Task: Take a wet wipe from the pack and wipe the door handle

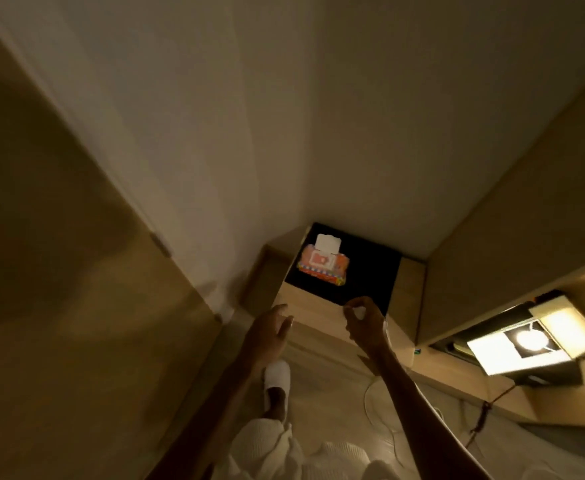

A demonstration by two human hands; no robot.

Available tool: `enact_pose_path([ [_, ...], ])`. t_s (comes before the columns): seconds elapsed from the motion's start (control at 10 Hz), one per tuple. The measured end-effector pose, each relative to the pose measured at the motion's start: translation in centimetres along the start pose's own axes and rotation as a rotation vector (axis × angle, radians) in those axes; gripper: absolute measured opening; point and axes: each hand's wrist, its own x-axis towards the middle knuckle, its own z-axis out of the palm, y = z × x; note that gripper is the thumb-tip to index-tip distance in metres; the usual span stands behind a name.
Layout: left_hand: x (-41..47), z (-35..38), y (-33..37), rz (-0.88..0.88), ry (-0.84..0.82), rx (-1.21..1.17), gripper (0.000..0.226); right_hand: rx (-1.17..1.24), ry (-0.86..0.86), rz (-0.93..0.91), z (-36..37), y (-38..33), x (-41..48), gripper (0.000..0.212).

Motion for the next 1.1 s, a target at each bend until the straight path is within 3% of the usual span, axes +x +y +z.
enact_pose_path([
  [0.1, 5.6, 0.9, 0.1, 0.026, -0.103, 0.024, 0.056, 0.005, 0.081, 0.106, -0.4, 2.3, 4.5, 0.029],
  [0.3, 14.2, 1.1, 1.8, 0.075, -0.228, 0.154, 0.046, -0.070, 0.338, 0.187, -3.0, 2.2, 10.3, 0.021],
  [0.5, 19.1, 1.5, 2.6, 0.075, -0.287, 0.146, 0.044, -0.151, 0.310, 0.240, -2.8, 4.3, 14.7, 0.022],
  [0.7, 22.6, 2.3, 2.1, 0.056, -0.271, 0.138, 0.059, -0.124, 0.261, 0.291, -1.4, 6.1, 19.3, 0.026],
  [0.9, 24.9, 4.5, 2.0, 0.021, -0.278, 0.148, 0.045, -0.139, 0.131, 0.350, -0.8, 8.5, 22.5, 0.045],
  [1.0, 25.2, 4.7, 3.5, 0.038, -0.278, 0.150, 0.045, -0.187, 0.057, 0.380, -1.8, 8.3, 22.8, 0.047],
  [1.1, 25.4, 4.7, 4.4, 0.082, -0.246, 0.103, 0.042, -0.203, 0.086, 0.321, -2.6, 8.1, 22.1, 0.044],
])
